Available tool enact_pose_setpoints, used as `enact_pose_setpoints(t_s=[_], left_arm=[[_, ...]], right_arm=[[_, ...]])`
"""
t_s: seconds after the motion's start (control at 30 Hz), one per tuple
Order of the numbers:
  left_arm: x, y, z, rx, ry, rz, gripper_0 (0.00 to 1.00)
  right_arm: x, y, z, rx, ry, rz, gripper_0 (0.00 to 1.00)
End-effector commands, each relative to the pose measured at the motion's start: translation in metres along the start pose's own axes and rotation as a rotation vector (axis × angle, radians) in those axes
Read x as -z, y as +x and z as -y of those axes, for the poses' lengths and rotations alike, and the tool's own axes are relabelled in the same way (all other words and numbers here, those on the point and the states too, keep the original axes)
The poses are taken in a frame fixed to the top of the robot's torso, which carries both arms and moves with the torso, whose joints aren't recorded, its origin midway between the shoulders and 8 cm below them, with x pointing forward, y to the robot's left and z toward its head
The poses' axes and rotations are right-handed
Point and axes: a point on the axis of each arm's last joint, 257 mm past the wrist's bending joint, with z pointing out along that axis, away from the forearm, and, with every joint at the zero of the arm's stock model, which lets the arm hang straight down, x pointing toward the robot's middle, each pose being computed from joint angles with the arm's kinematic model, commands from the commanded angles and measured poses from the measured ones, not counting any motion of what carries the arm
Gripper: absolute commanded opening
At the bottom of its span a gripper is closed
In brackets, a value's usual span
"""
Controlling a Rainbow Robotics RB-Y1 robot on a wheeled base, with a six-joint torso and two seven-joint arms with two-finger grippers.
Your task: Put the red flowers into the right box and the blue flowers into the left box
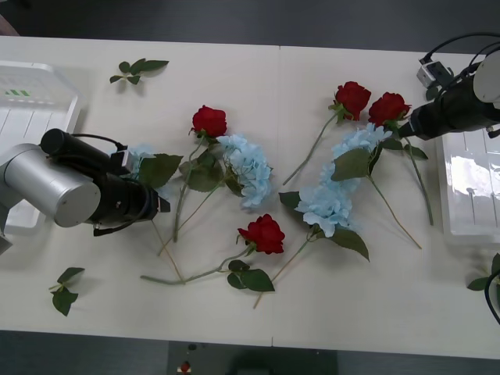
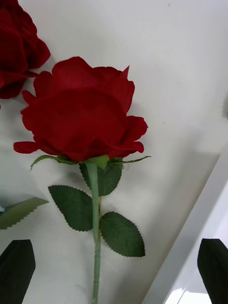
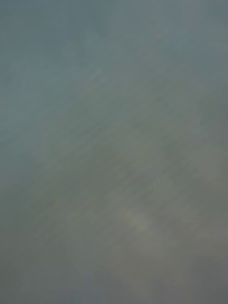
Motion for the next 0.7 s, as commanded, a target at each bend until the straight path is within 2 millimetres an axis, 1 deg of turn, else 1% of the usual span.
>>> enact_pose_setpoints(t_s=[0.03,0.1,0.13,0.17,0.2,0.23,0.27,0.3,0.33,0.4,0.57,0.7], left_arm=[[0.008,-0.021,0.011,-0.014,0.011,0.049,1.00],[0.006,-0.021,0.011,-0.022,0.007,0.055,1.00],[0.005,-0.021,0.009,-0.034,-0.004,0.059,0.90],[0.004,-0.022,0.009,-0.042,-0.011,0.065,0.76],[0.003,-0.022,0.007,-0.056,-0.025,0.072,0.56],[0.001,-0.023,0.005,-0.065,-0.036,0.081,0.44],[0.001,-0.024,0.004,-0.072,-0.044,0.089,0.28],[0.000,-0.024,0.003,-0.076,-0.050,0.091,0.17],[0.001,-0.025,0.003,-0.074,-0.050,0.093,0.09],[0.000,-0.024,0.002,-0.070,-0.053,0.090,0.00],[0.000,-0.023,0.001,-0.070,-0.054,0.089,0.00],[0.000,-0.021,0.001,-0.069,-0.056,0.083,0.00]], right_arm=[[0.008,-0.020,0.009,0.044,0.035,0.031,1.00],[0.006,-0.020,0.005,0.053,0.034,0.031,1.00],[0.004,-0.020,0.003,0.059,0.033,0.030,1.00],[0.004,-0.021,0.002,0.062,0.033,0.029,1.00],[0.001,-0.019,0.000,0.062,0.031,0.025,1.00],[-0.001,-0.019,-0.002,0.065,0.031,0.025,1.00],[-0.003,-0.018,-0.003,0.067,0.030,0.025,1.00],[-0.006,-0.017,-0.004,0.069,0.031,0.027,1.00],[-0.009,-0.016,-0.004,0.067,0.034,0.026,1.00],[-0.013,-0.016,-0.006,0.072,0.037,0.031,1.00],[-0.019,-0.013,-0.012,0.089,0.037,0.025,1.00],[-0.027,-0.007,-0.020,0.097,0.027,0.009,1.00]])
